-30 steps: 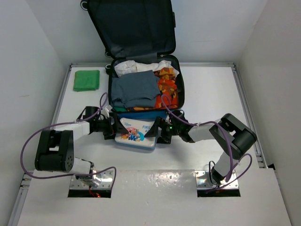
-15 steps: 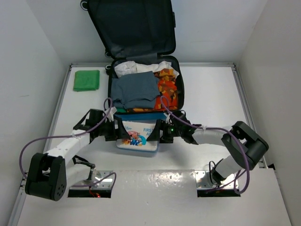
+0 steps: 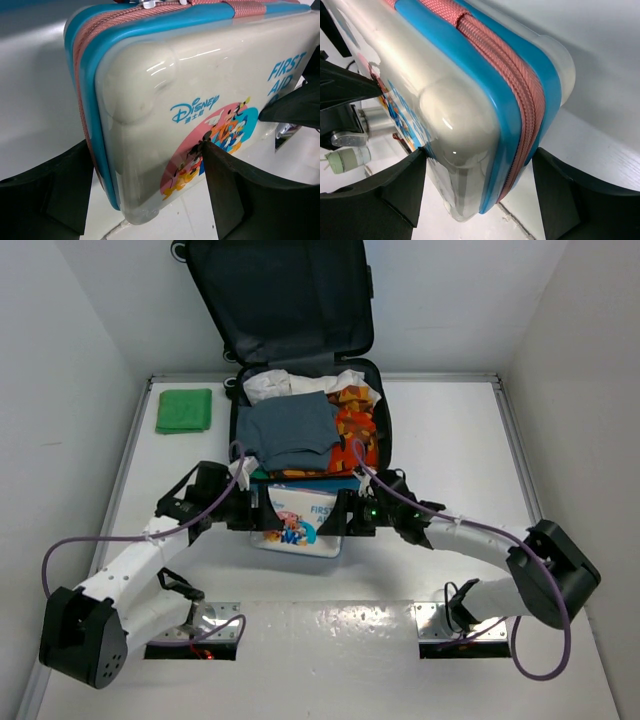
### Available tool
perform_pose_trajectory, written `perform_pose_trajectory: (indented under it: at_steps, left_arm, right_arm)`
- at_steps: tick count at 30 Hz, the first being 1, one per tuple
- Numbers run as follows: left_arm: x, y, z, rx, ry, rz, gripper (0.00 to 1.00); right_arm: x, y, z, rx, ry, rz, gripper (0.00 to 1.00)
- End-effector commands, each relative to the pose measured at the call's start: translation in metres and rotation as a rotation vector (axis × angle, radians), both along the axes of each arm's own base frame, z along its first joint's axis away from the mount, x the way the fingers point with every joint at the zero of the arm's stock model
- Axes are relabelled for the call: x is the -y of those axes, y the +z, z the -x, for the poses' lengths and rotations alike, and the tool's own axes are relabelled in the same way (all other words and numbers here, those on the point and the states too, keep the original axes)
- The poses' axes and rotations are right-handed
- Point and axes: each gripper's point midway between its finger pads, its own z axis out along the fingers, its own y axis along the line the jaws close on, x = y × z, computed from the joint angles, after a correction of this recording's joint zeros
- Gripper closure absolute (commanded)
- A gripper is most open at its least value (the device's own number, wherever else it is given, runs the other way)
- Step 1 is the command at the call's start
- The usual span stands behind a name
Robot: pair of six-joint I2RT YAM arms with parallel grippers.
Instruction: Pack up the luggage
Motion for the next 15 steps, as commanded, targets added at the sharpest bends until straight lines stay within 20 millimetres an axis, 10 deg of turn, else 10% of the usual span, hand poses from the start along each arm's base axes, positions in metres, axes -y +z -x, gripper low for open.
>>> perform_pose_trajectory:
  at_steps: [1, 15]
  left_arm:
    - [0.05, 0.08, 0.002, 0.161, -0.169, 0.212, 0.98]
    - [0.077, 0.136, -0.045, 0.281, -0.156, 0.249, 0.98]
  right_arm:
    - [-0.055, 0.153, -0.023, 0.352, 0.098, -0.381, 0.89]
    - [-0.016, 0.223, -0.101, 0.544, -0.043, -0.373, 0.9]
